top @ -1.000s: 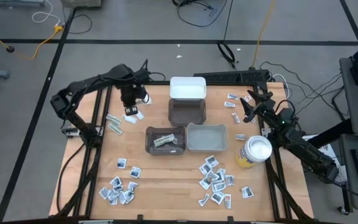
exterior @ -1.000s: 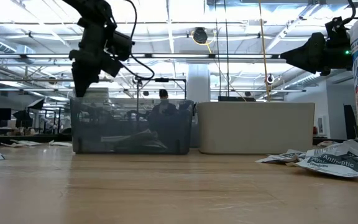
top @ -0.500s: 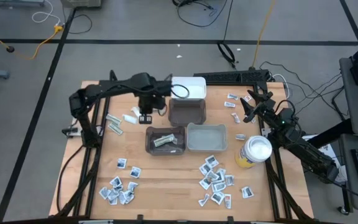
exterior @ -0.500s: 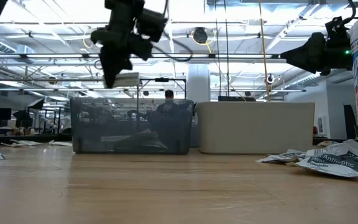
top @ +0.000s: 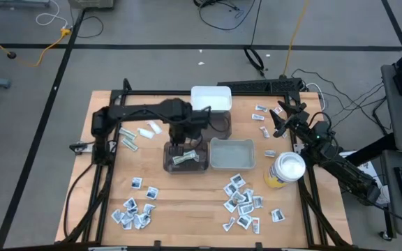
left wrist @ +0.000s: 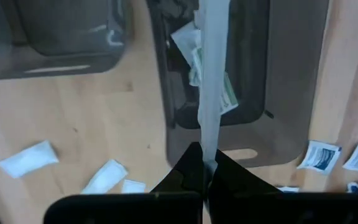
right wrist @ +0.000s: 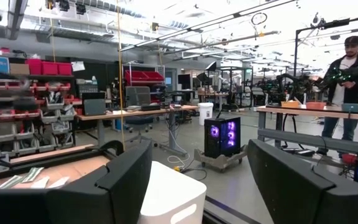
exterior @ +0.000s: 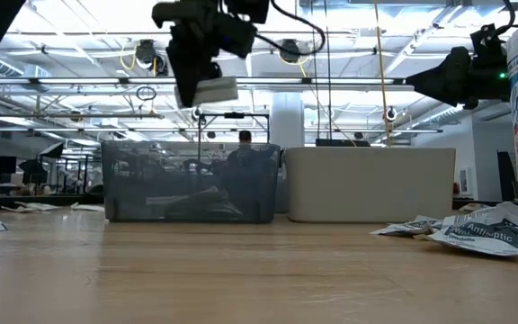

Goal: Pick & Place First Aid Supplies
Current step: Put the white bandage into the bottom black bin

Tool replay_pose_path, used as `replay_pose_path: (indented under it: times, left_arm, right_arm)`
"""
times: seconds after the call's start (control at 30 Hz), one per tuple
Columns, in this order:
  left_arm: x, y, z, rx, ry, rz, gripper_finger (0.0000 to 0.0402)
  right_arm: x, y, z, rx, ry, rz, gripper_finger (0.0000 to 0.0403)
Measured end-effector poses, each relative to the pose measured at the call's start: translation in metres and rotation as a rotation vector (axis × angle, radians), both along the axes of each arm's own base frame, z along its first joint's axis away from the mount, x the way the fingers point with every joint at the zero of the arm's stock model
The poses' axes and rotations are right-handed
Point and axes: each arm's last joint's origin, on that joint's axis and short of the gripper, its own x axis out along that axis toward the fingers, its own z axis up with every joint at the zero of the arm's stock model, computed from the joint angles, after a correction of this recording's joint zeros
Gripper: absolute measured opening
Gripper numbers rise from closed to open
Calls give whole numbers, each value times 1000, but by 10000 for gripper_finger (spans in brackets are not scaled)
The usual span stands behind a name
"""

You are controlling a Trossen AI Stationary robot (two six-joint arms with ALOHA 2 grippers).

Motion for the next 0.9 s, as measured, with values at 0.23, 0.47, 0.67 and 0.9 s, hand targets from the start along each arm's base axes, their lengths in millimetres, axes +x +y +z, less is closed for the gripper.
replay_pose_path:
  times: [0.23,0.47,0.67,0.9]
  left_arm:
    - [5,-21,-45,-60,9,4,0]
    - [1,-28,-85,-86,20,43,0]
    - [-4,-28,-105,-87,23,48,0]
    - [-3,-25,-105,-82,22,132,19]
  right_arm:
    - [0,0,0,1,0,0,263]
    - [0,0,0,1,0,0,263]
    - [0,0,0,1,0,0,263]
    - [0,0,0,1,0,0,263]
